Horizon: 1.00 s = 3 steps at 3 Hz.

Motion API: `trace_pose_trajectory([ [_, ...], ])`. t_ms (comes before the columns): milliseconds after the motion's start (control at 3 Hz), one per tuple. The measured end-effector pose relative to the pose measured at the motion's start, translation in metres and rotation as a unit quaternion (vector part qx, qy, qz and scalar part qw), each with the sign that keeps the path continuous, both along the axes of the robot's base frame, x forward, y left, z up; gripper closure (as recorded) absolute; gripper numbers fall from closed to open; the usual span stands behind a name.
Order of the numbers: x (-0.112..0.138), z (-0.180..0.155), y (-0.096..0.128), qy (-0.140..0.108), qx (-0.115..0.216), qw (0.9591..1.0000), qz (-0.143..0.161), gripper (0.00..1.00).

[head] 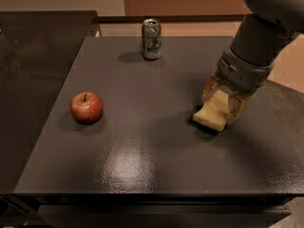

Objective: Pick sponge

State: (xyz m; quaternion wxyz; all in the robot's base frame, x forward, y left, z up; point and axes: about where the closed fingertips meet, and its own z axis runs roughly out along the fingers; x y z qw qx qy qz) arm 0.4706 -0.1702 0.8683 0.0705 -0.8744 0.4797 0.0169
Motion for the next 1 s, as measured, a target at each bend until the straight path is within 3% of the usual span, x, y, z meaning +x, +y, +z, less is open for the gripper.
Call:
trace_pose_trajectory([
  [333, -0.002, 0.028, 0.006, -0.018, 0.015, 0.9996, -0.015, 1.0],
  [667, -0.007, 0.092, 0.018, -0.056, 0.031, 0.9974, -0.033, 1.0],
  [1000, -0.007, 0.092, 0.018, -0.056, 0.031, 0.9974, -0.033, 1.0],
])
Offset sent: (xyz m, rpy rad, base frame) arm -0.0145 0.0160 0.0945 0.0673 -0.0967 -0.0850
